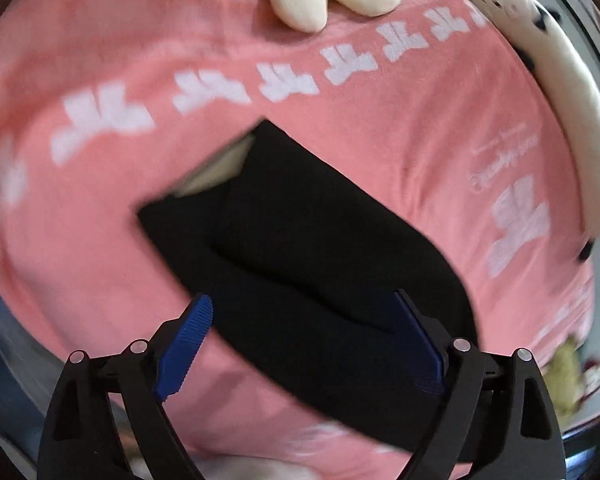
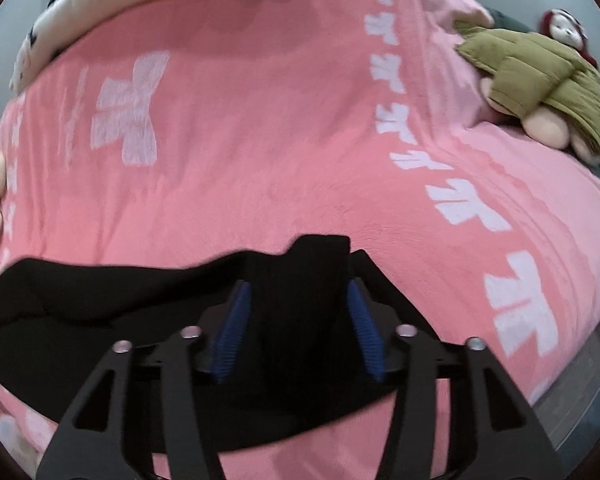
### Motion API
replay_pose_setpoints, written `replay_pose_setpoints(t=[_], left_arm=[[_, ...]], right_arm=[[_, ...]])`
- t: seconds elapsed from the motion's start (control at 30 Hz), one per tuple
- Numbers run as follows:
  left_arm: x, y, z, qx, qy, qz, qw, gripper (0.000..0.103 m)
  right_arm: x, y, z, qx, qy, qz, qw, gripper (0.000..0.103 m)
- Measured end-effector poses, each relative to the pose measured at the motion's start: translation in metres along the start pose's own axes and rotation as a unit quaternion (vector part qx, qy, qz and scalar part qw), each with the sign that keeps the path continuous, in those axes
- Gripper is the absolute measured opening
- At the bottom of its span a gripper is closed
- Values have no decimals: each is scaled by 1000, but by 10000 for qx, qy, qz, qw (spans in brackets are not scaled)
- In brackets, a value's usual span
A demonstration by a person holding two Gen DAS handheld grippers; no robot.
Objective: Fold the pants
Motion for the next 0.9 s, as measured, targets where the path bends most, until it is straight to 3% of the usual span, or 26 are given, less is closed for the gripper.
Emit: replay_pose_setpoints(t=[0.13,0.2,0.23,0.27,0.33,0.4,0.53,0.67,0.77,0.8,0.83,0.9], left_arm=[[-48,-14,-5,932,368,547,9935,87],[-65,-16,-10,1250,367,747,9887,84],[-71,-18,-13,1373,310,881,9861,68],[-73,-18,-14,1422,292,929,9850,38],[-79,-19,-18,1409,368,937,9849,2],[-68,-18,-23,1367,233,945,9858,2],[-43,-17,-29,941,147,766,9925,2],[-30,-14,-31,834,191,648,9942,2],[-19,-10,-35,793,91,599,9950,2],[-17,-9,-36,765,71,559,9955,2],[-17,-7,-37,717,87,496,9962,2],[-20,-3,-36,717,162,441,9963,2]], right_arm=[[26,6,10,-228,-81,-178,9995,59],[32,11,17,-354,-2,-333,9988,61],[34,13,24,-472,79,-415,9980,62],[35,15,29,-564,164,-537,9968,62],[34,20,35,-728,317,-758,9940,66],[30,26,38,-925,484,-959,9899,72],[8,43,21,-1372,643,-1353,9791,72],[-38,60,7,-2172,1144,-1717,9541,72],[-77,68,14,-2053,1517,-1230,9590,72],[-90,69,16,-2032,1565,-1099,9603,64],[-99,70,17,-2021,1611,-1047,9603,40],[-113,69,14,-2096,1645,-1023,9584,3]])
Point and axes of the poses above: each gripper's, at about its wrist camera, not at the fingertips, and x roughly against the way its jaws point, y to its left, z to its underside, the point moved 9 cm from there along -x, roughly the way its jaws point, and after that the axes turned 6 degrees about -x, right-handed, at the moved point
